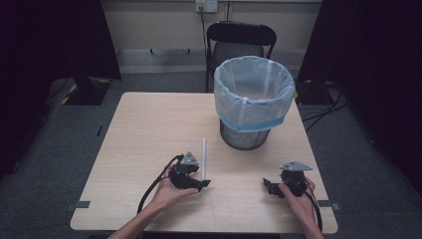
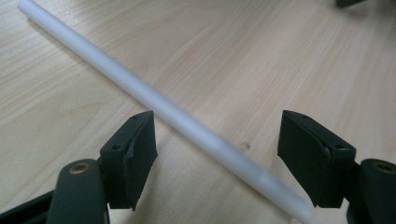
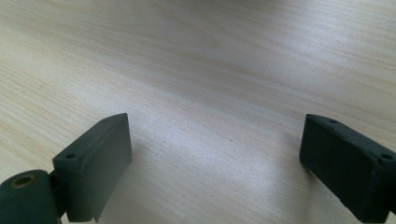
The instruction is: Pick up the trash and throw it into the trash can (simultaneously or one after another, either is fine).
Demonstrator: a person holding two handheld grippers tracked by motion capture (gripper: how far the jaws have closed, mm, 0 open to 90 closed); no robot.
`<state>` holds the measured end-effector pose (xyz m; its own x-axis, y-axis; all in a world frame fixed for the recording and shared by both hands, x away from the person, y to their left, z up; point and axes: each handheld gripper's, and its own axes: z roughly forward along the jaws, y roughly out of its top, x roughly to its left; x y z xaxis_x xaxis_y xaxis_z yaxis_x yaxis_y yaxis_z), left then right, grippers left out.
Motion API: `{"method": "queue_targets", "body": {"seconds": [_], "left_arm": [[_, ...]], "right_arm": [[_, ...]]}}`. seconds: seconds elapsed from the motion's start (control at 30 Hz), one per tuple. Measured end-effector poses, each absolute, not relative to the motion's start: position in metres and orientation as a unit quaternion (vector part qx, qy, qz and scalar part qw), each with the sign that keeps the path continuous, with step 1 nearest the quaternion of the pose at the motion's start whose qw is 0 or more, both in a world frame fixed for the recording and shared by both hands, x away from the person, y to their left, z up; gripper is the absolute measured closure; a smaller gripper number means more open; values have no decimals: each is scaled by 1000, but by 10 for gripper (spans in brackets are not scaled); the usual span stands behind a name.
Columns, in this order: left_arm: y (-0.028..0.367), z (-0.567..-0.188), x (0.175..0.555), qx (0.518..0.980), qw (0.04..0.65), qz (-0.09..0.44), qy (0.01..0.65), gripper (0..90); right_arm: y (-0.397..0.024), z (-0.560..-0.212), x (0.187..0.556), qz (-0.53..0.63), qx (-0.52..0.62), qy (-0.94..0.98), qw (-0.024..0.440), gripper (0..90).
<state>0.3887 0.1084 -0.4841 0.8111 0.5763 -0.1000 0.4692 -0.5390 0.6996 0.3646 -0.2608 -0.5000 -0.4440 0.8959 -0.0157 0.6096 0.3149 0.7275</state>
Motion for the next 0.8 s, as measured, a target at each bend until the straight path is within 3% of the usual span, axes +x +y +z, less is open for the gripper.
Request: {"method": "queue_targets", "body": {"seconds": [0.17, 0.3, 0.8], "left_arm": [[108, -489, 383, 877, 364, 94, 299, 329], [113, -488, 382, 880, 351, 115, 297, 427], [184, -483, 391, 871, 328, 122, 343, 633]], "right_arm": [[-261, -500, 364, 333, 482, 782, 214, 84], [-261, -500, 365, 333, 482, 782, 215, 84], [-261, -500, 364, 332, 483, 782, 214, 84]]}}
